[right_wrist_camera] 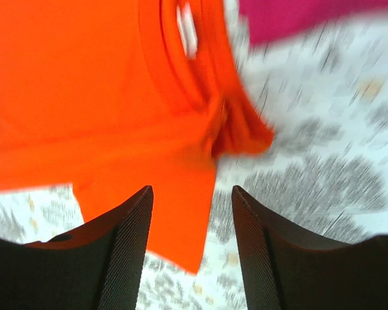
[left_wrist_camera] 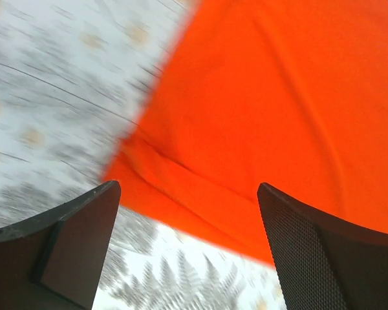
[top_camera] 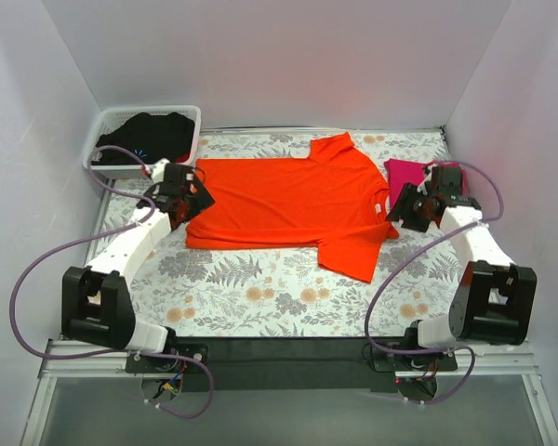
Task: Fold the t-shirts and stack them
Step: Fold the tshirt
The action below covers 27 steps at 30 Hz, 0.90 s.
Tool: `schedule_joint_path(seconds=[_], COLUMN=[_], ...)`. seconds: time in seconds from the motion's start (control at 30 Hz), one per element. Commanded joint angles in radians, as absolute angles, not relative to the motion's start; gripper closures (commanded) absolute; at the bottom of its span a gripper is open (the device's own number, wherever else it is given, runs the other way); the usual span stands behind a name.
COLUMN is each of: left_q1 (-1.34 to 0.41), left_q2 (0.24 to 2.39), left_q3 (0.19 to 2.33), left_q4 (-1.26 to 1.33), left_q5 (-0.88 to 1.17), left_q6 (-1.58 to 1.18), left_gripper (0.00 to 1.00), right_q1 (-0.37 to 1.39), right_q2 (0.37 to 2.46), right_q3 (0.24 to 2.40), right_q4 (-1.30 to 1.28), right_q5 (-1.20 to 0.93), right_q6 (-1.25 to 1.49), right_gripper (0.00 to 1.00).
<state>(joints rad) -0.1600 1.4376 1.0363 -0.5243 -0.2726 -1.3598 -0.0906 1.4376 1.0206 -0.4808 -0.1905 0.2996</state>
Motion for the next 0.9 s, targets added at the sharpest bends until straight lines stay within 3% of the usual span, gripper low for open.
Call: schedule_joint_path(seconds=[0.0, 0.13, 0.33, 0.7, 0.87], left_q1=[-0.395, -0.637, -0.833, -0.926, -0.939], left_q2=[1.355, 1.408, 1.625, 1.940, 2.006], left_q3=[1.006, 1.017, 1.194, 1.425, 1.463], left_q4=[-0.594, -0.574, -0.563, -0.566, -0.580], left_q5=[-0.186, -0.089, -0.052, -0.029, -0.032], left_q6=[-1.423, -1.496, -1.494, -1.457, -1.456], left_gripper=[0.19, 0.19, 0.19, 0.28, 0.40], right_q1=[-0.077, -0.063, -0.061, -0.057, -0.054], right_q2=[1.352, 1.286, 1.218, 1.213, 1.236], right_q3=[0.861, 0.752, 0.638, 0.537, 0.512], right_q4=[-0.492, -0.479, -0.477, -0.453, -0.434], right_q5=[-0.287, -0.366, -0.382, -0.446, -0.459], right_q6=[0.302, 0.316, 0.321, 0.344, 0.350], right_gripper=[0.51, 0.56, 0.56, 0.56, 0.56])
